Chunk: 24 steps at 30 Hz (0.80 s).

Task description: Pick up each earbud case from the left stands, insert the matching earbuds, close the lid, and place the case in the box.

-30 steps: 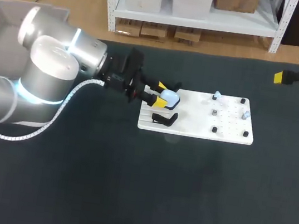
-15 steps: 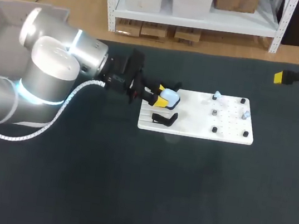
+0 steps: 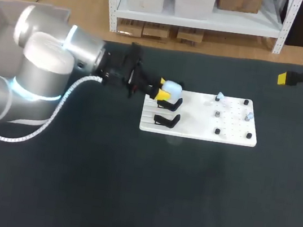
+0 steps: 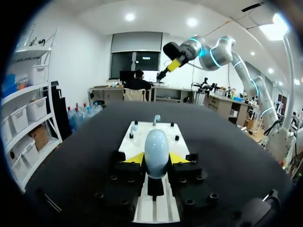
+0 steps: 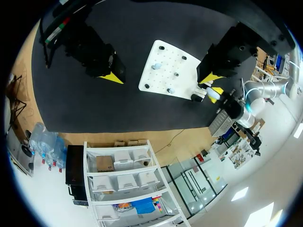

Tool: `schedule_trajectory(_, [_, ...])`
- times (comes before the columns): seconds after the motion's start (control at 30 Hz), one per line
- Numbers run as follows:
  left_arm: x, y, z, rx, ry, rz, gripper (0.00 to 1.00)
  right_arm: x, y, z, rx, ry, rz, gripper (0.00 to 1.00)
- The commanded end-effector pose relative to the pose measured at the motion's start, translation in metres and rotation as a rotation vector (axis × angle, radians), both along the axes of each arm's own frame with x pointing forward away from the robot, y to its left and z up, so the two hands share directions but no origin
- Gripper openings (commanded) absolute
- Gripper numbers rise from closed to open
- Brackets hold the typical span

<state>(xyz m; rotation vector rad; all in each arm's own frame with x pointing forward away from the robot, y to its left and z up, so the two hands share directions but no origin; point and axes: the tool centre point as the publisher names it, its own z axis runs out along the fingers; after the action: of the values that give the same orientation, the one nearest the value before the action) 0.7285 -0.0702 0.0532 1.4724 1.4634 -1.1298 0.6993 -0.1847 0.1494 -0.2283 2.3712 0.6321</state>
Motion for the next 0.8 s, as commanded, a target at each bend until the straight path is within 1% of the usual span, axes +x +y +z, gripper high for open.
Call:
schedule_trajectory(0.03, [-0.025, 0.015, 0.026, -0.060, -0.032, 0.052, 0.00, 0.000, 0.000, 0.000, -0.001, 0.001, 0.000, 1.00])
schedule_trajectory(0.13, [-0.033, 0.016, 0.046, -0.111, -0.040, 0.068, 0.00, 0.000, 0.000, 0.000, -0.001, 0.001, 0.000, 1.00])
schedule_trajectory(0.2, [-0.038, 0.015, 0.055, -0.136, -0.044, 0.071, 0.00, 0.000, 0.000, 0.000, -0.001, 0.001, 0.000, 1.00])
schedule_trajectory(0.37, [-0.047, 0.012, 0.067, -0.165, -0.050, 0.067, 0.00, 0.000, 0.000, 0.000, -0.001, 0.001, 0.000, 1.00])
schedule_trajectory(0.8, [-0.047, 0.012, 0.067, -0.165, -0.050, 0.067, 0.00, 0.000, 0.000, 0.000, -0.001, 0.001, 0.000, 1.00])
